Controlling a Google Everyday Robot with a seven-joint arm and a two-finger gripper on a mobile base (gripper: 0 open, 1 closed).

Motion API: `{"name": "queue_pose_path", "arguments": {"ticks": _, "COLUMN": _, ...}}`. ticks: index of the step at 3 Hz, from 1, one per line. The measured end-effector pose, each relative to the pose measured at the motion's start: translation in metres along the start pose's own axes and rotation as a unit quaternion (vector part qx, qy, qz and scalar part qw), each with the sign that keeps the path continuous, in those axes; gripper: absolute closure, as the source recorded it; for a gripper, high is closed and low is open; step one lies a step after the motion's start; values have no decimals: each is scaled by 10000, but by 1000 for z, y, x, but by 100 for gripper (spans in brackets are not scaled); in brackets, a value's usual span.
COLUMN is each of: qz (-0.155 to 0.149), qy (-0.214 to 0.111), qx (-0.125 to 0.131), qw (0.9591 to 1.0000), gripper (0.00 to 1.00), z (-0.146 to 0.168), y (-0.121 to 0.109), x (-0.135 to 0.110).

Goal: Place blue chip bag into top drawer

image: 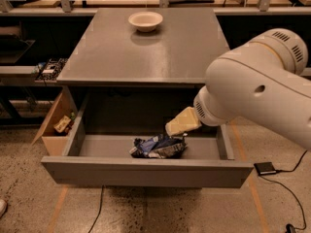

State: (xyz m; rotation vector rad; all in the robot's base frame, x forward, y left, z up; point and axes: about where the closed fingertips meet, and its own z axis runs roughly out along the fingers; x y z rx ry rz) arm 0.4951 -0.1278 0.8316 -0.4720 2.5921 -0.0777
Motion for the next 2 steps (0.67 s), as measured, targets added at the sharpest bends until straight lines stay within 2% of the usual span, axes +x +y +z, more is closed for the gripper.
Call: {"name": "queue_pose_path", "arguments": {"ticks": 2, "qz": 584, "qy": -282, "qx": 325, "qw": 9974, "gripper": 0, "z": -31, "y": -59, "x": 2}}
